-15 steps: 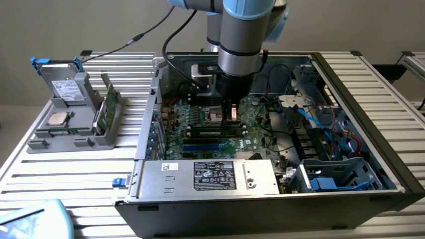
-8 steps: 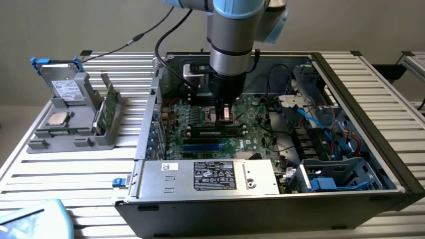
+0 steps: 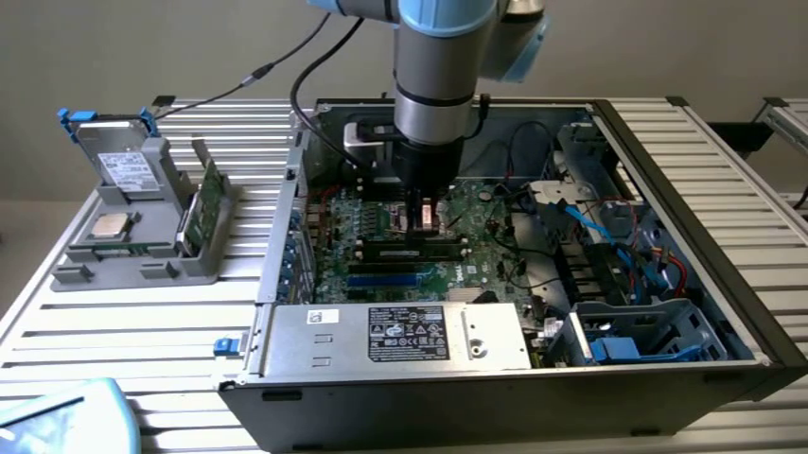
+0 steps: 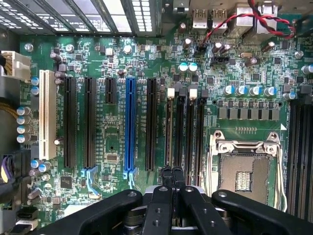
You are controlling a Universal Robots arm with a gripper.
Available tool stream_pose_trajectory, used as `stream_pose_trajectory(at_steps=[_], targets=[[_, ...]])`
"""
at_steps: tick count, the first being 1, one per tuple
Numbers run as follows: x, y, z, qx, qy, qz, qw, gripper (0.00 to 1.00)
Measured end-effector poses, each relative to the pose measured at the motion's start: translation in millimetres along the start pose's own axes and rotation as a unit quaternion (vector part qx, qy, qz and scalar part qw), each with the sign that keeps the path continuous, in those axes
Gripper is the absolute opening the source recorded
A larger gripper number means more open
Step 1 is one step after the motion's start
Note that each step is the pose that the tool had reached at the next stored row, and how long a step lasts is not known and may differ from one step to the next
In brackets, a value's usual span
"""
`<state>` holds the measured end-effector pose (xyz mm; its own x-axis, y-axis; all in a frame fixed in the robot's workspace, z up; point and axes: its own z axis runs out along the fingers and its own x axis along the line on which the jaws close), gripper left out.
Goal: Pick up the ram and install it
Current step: 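Press down the ram until it locks into place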
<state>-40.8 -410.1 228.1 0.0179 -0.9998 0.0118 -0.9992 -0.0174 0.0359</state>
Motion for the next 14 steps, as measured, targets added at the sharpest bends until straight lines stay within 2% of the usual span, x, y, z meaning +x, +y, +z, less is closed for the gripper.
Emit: stream_pose_trajectory(at_steps=[3,7,8,11,14], targets=[[-0.2,-0.1,2.3,0.003,-0.0003,0.0,1.0,0.11],[-0.2,-0.1,1.9,0.0036,-0.0005,0.0,1.0,0.11],[-0.4,-0.1,0.0,0.0041,-0.0015,0.0,1.0,0.11],[-0.1,0.4,-10.1,0.0035,-0.0005,0.0,1.0,0.11],[0.0,0.5,-11.7,0.0035,-0.0005,0.0,1.0,0.11]])
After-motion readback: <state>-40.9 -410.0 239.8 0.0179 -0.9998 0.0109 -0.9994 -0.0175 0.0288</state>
